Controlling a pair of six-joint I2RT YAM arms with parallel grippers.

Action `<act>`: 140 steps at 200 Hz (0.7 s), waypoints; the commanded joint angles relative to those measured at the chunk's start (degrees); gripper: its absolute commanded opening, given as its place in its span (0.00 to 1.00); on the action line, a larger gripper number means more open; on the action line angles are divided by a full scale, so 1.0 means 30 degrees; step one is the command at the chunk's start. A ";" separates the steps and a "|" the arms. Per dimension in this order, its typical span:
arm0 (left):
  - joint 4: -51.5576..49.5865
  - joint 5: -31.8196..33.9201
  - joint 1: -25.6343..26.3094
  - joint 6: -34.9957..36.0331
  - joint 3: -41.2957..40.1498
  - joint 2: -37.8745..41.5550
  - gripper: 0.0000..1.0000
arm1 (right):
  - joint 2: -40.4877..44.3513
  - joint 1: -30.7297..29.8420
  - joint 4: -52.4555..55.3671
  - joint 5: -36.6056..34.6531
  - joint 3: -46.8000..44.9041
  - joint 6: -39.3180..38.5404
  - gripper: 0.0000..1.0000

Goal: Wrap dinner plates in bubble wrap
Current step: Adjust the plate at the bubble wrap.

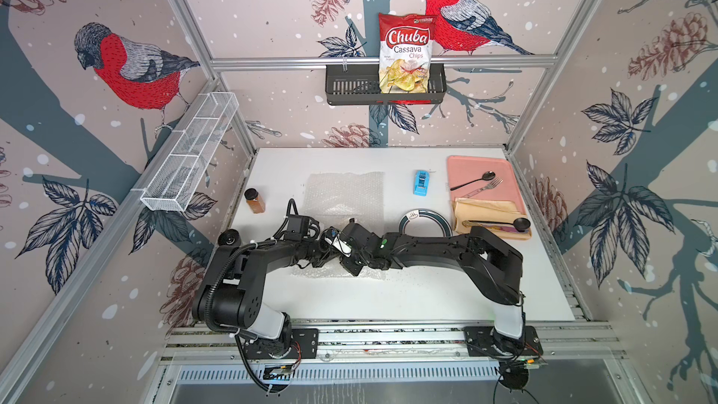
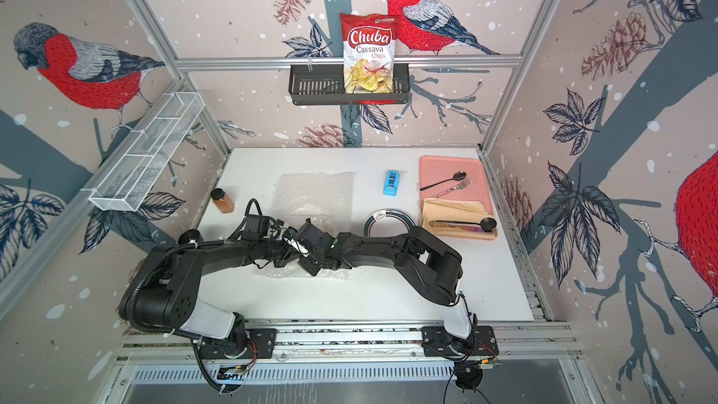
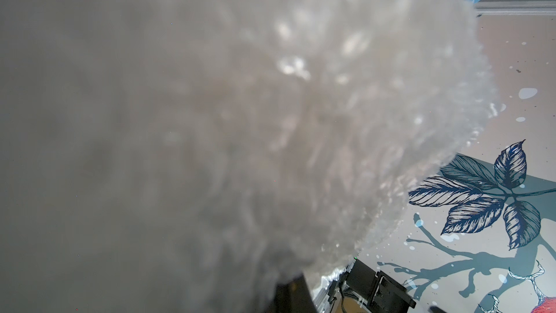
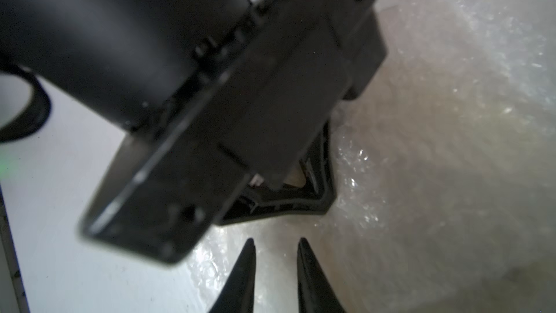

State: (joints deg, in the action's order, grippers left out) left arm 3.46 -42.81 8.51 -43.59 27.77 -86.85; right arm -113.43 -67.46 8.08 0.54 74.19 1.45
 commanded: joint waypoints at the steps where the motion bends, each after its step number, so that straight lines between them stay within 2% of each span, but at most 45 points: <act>1: -0.2136 0.1933 0.0063 0.0073 -0.0147 -0.0230 0.00 | -0.0106 -0.0039 0.0164 0.0429 0.0056 -0.0118 0.26; 140: -0.2299 0.1847 0.0063 0.0343 0.0147 -0.0463 0.00 | -0.0702 -0.0042 0.0504 -0.0381 -0.0415 -0.1249 0.28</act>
State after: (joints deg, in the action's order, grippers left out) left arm 3.09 -43.11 8.51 -43.48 28.29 -87.37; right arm -114.63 -67.46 7.75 1.23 73.32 -0.16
